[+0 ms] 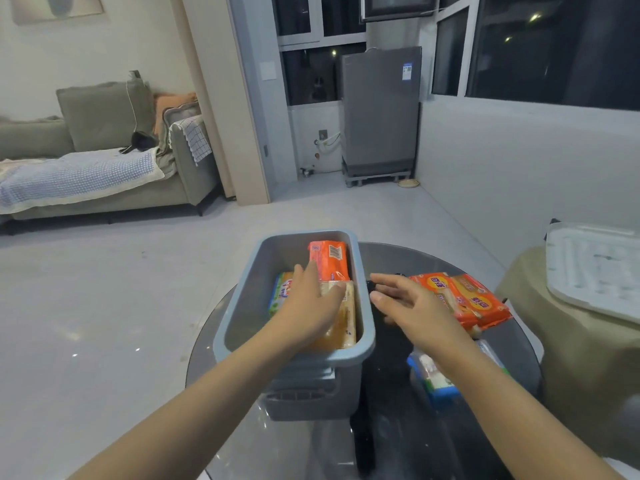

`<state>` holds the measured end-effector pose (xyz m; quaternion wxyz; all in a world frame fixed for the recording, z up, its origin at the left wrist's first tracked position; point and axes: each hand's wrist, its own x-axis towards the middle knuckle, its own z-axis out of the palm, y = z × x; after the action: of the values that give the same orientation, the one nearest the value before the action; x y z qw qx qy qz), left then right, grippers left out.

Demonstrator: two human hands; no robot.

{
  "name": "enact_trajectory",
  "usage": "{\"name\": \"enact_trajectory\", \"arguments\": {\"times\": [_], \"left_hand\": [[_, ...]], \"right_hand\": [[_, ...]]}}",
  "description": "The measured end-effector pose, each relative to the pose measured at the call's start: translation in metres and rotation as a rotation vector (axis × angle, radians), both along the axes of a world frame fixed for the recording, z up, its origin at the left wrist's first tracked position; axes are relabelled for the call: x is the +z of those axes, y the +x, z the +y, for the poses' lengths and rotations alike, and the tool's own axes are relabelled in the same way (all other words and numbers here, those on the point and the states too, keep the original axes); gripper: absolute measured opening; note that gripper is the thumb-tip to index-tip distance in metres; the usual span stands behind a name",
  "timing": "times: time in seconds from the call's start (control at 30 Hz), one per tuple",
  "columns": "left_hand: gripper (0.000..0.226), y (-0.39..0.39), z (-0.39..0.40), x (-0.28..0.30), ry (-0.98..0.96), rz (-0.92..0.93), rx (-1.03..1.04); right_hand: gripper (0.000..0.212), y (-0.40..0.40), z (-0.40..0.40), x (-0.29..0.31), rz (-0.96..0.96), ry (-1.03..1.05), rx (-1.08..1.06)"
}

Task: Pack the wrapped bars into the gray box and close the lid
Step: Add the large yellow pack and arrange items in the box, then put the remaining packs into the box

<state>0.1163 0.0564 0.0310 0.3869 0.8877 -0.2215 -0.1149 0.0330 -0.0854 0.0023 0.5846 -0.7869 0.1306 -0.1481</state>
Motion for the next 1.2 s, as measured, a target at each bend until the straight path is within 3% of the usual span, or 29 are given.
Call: {"name": "enact_trajectory", "arguments": {"times": [0.07,0.23,0.53,0.8,1.07,1.2], "left_hand": [[0.064,-0.012,-0.005,-0.001,-0.033,-0.077,-0.008],[0.059,-0.048,-0.031,-0.003,-0.144,-0.197,-0.104],[0.047,-0.078,-0.085,-0.025,-0.261,0.061,-0.152],[0.063,-0.067,-0.098,-0.083,0.018,0.26,-0.039],[0.06,-0.066,-0.105,-0.107,-0.209,0.416,0.076],[0.058,-0.066,-0.102,-0.105,-0.448,0.502,0.143]], "right_hand": [[0.025,-0.008,-0.015,0.002,-0.017,-0.034,-0.046],[0.019,-0.027,-0.049,-0.003,-0.001,-0.094,-0.103],[0.013,-0.049,-0.094,-0.025,0.183,-0.191,-0.175],[0.045,-0.059,-0.123,-0.047,0.603,-0.578,-0.126],[0.052,-0.054,-0.117,-0.06,0.646,-0.391,-0.021],[0.03,-0.058,-0.118,-0.058,0.592,-0.163,0.006]]}}
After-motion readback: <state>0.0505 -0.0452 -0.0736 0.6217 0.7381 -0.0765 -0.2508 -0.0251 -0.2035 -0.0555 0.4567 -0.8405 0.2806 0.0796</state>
